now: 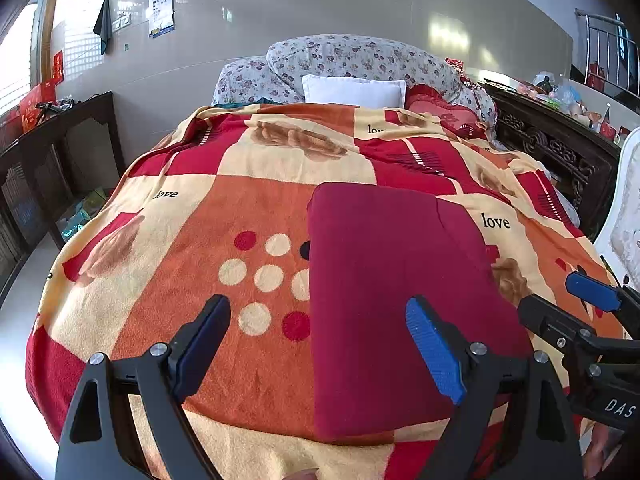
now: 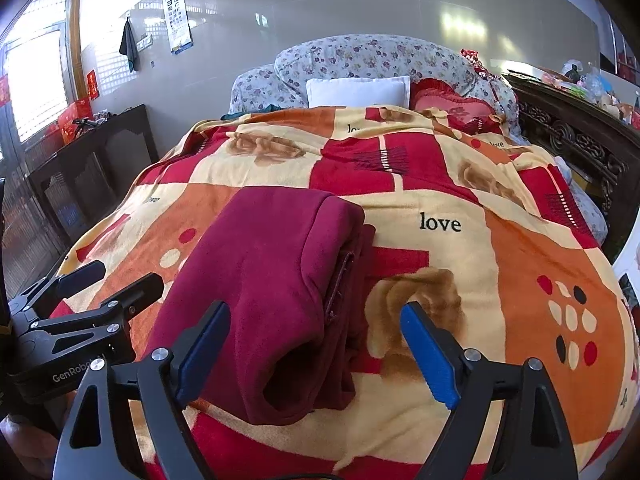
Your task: Fold small clothes
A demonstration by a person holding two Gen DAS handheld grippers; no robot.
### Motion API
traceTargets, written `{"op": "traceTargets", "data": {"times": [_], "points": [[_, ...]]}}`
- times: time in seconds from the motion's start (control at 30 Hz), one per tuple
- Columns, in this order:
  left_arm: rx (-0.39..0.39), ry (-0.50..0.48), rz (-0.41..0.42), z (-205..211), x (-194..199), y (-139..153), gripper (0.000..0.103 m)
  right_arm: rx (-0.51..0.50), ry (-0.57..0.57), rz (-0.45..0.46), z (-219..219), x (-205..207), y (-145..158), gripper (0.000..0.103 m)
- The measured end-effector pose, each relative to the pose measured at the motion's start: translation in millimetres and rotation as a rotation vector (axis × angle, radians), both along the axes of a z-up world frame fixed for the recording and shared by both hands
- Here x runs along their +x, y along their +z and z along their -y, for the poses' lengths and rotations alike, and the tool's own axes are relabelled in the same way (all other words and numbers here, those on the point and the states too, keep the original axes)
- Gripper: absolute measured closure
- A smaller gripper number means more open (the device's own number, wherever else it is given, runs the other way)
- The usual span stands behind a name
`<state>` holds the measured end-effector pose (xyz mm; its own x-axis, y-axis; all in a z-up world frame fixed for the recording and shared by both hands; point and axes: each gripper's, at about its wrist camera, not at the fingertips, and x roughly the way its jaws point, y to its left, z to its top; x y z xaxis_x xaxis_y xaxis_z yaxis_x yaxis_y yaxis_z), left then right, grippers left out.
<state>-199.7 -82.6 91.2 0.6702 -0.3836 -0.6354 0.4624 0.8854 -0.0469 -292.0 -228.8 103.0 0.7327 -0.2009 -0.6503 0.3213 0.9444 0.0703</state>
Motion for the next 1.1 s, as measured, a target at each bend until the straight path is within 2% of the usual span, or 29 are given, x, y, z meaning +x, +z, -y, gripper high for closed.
{"op": "traceTargets", "data": {"times": [1.1], "points": [[0.008,0.001,-0.014,3.2,3.9,-7.5,0.014,0.015,-0.001,-0.031,3.5,4.3,-7.5,0.011]]}}
